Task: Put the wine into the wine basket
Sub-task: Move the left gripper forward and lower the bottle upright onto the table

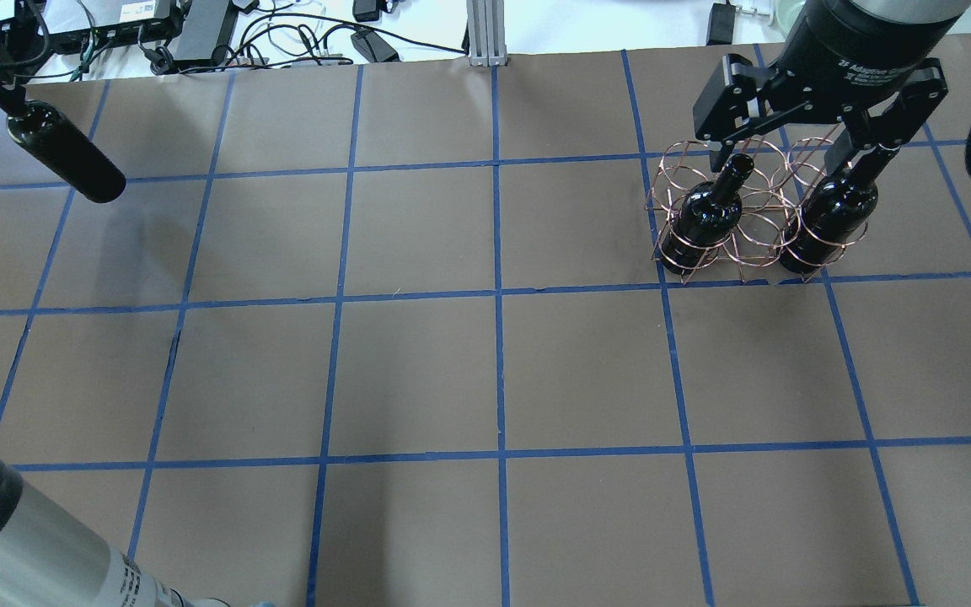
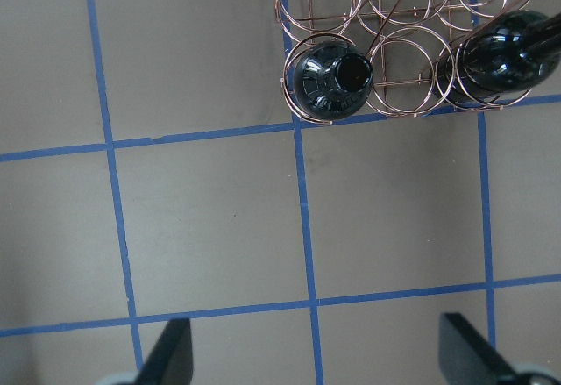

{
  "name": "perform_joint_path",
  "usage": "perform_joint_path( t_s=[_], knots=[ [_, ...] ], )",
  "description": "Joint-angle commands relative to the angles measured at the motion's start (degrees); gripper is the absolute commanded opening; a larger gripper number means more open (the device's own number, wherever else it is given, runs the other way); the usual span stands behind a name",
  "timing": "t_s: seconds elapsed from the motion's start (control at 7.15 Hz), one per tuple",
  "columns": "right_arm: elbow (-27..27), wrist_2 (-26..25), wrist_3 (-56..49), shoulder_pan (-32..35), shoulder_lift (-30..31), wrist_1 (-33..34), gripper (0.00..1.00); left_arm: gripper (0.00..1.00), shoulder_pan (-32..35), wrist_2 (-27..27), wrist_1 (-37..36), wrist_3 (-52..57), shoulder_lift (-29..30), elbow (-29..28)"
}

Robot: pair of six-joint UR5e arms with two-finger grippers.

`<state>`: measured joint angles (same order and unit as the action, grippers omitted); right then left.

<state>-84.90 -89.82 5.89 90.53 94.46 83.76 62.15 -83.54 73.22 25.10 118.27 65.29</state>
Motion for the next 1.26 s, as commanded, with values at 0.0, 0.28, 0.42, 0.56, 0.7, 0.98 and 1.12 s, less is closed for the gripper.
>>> perform_joint_path(
  t_s=[0.0, 0.28, 0.42, 0.56, 0.7, 0.98, 1.12],
  knots=[
    [0.0, 0.0, 0.0, 0.0, 0.0, 0.0, 1.00, 0.00, 6.6, 0.1, 0.9, -10.6, -5.1, 2.6],
    [0.0, 0.0, 0.0, 0.0, -0.1, 0.0, 1.00, 0.00, 12.2, -0.6, 0.8, -17.2, -9.3, 7.8],
    [0.0, 0.0, 0.0, 0.0, -0.1, 0.1, 1.00, 0.00, 14.4, -0.4, 0.4, -20.9, -12.1, 11.7],
    [0.0, 0.0, 0.0, 0.0, -0.1, 0.1, 1.00, 0.00, 16.8, -0.4, -0.2, -22.9, -14.4, 15.1],
    [0.0, 0.0, 0.0, 0.0, -0.1, 0.1, 1.00, 0.00, 19.7, -0.4, -0.5, -27.9, -16.3, 17.7],
    [0.0, 0.0, 0.0, 0.0, -0.1, 0.1, 1.00, 0.00, 25.7, -0.7, -0.5, -35.1, -19.5, 21.7],
    [0.0, 0.0, 0.0, 0.0, -0.1, 0.0, 1.00, 0.00, 27.5, -4.1, -1.6, -36.6, -20.7, 24.9]
  ],
)
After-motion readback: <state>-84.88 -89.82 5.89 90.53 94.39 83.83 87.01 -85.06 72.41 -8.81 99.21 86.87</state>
